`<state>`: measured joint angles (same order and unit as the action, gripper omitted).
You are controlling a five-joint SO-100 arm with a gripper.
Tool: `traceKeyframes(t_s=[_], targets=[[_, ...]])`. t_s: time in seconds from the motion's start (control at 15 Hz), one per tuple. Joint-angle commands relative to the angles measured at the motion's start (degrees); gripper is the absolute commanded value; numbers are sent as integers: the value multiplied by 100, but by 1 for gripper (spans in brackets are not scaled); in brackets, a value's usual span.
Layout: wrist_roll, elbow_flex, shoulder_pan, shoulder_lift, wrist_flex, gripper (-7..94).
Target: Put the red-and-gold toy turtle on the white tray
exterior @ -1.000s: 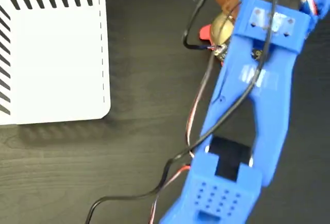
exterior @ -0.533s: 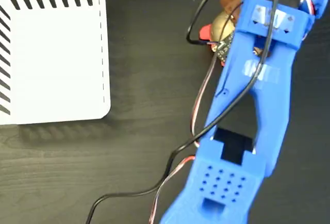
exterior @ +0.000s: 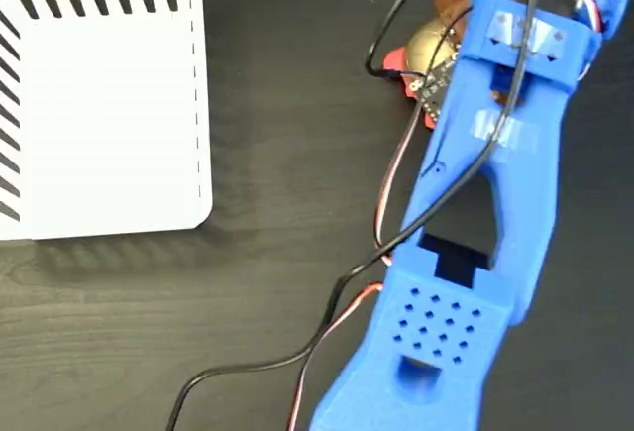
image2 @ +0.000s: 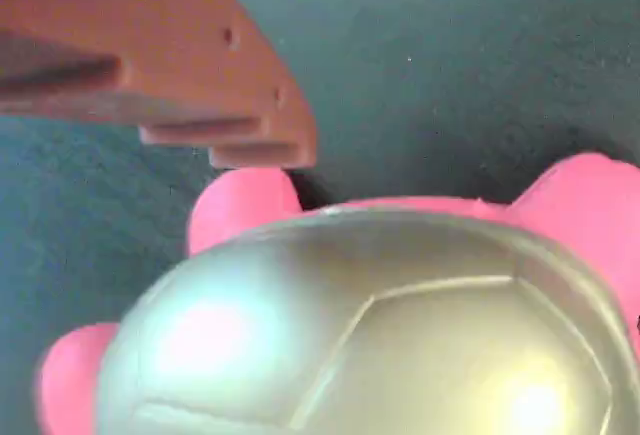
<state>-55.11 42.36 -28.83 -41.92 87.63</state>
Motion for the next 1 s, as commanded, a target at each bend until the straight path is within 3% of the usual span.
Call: traceKeyframes(t_s=[0.0,0.33,0.47,0.6,0.87,0.93], targets=[[-62,-316,-18,-141,97,56],[53,-290,-9,70,-97,56],[53,-299,-9,105,-141,50],[79,-290,-18,123,-229,40],[281,-281,-26,132,-334,0],[316,-281,-26,132,-343,0]])
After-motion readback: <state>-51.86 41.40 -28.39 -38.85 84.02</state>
